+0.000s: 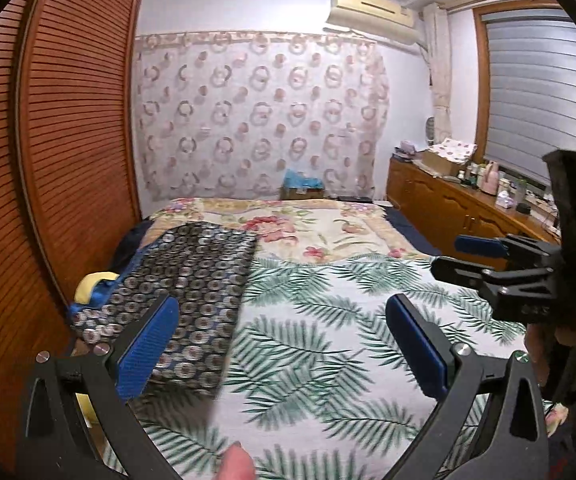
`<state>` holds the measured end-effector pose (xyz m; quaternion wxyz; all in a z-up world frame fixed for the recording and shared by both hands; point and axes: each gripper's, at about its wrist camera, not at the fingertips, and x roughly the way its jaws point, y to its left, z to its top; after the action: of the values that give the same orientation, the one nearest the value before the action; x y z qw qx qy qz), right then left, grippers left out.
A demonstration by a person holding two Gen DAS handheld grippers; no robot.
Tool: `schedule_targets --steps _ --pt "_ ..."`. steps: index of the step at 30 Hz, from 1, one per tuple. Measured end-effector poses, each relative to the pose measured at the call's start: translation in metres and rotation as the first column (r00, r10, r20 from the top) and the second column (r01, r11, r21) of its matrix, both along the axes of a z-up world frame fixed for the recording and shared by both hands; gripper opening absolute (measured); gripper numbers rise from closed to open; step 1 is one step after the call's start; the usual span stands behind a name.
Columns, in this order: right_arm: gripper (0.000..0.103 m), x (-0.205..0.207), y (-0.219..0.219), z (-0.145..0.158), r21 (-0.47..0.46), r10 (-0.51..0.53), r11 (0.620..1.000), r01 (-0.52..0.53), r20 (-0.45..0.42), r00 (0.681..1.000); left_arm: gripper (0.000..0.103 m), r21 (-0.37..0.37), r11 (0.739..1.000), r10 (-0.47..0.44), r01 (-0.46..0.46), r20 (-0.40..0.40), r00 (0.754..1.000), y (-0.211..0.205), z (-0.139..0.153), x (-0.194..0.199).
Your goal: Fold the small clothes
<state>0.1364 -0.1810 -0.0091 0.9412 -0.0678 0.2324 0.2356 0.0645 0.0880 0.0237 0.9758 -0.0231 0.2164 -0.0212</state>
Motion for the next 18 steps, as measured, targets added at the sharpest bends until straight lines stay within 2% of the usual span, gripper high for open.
schedule_targets --steps 8,18 --pt "0.072 -0.060 -0.031 0.008 0.041 -0.157 0.987 0.155 0.056 0.986 0.103 -0.025 0.999 -0.040 0.040 0.004 0.999 -0.034 0.009 0.004" --pt "0.072 -0.093 -0.045 0.009 0.112 -0.295 0.953 0.283 0.103 0.950 0.103 -0.022 0.999 -0.034 0.034 0.027 0.999 -0.047 0.024 0.004"
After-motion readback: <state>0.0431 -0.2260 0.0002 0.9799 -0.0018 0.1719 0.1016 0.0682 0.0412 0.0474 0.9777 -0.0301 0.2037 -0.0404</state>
